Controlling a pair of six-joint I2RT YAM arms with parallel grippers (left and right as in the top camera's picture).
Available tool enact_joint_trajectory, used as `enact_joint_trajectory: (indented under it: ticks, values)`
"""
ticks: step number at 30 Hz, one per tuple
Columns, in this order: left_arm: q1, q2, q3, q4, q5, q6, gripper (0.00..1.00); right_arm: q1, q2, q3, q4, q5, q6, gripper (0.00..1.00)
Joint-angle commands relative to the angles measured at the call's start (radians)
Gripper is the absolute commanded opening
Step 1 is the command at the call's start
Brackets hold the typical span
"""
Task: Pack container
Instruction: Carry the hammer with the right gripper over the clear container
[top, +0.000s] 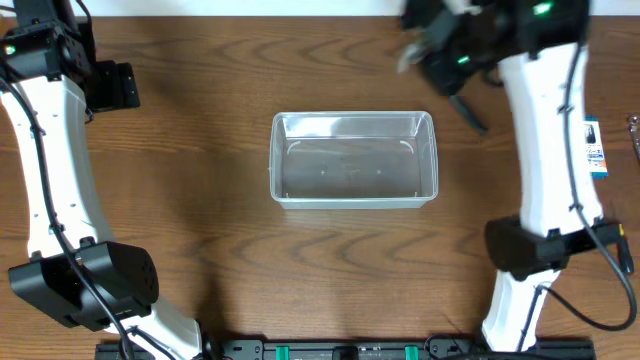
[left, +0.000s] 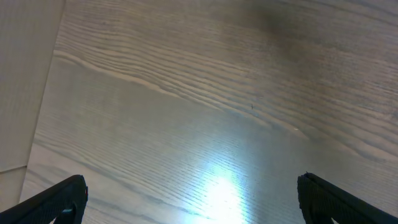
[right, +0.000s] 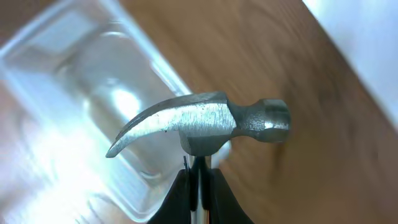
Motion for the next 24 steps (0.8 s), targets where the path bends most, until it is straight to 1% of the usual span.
enact_joint_trajectory:
  ticks: [1,4,6,9,12,17,24]
  values:
    - [0.003,-0.003,0.005,0.0,-0.008,0.005,0.98,0.058,0.019,-0.008,-0.011,0.015,-0.157,0.01]
    - [0.003,-0.003,0.005,0.0,-0.008,0.005,0.98,0.108,0.034,-0.028,-0.026,0.016,-0.214,0.01]
    - [0.003,-0.003,0.005,0.0,-0.008,0.005,0.98,0.131,0.041,-0.046,-0.037,0.03,-0.304,0.01]
    - [0.003,-0.003,0.005,0.0,-0.008,0.005,0.98,0.144,0.041,-0.077,-0.035,0.04,-0.388,0.03]
    - [0.003,-0.003,0.005,0.0,-0.008,0.005,0.98,0.147,0.042,-0.117,-0.024,0.033,-0.398,0.01]
    - [0.003,-0.003,0.005,0.0,-0.008,0.005,0.98,0.148,0.042,-0.215,-0.009,-0.002,-0.398,0.01]
    - [0.003,-0.003,0.005,0.0,-0.008,0.005,0.98,0.155,0.042,-0.388,0.091,-0.005,-0.397,0.01]
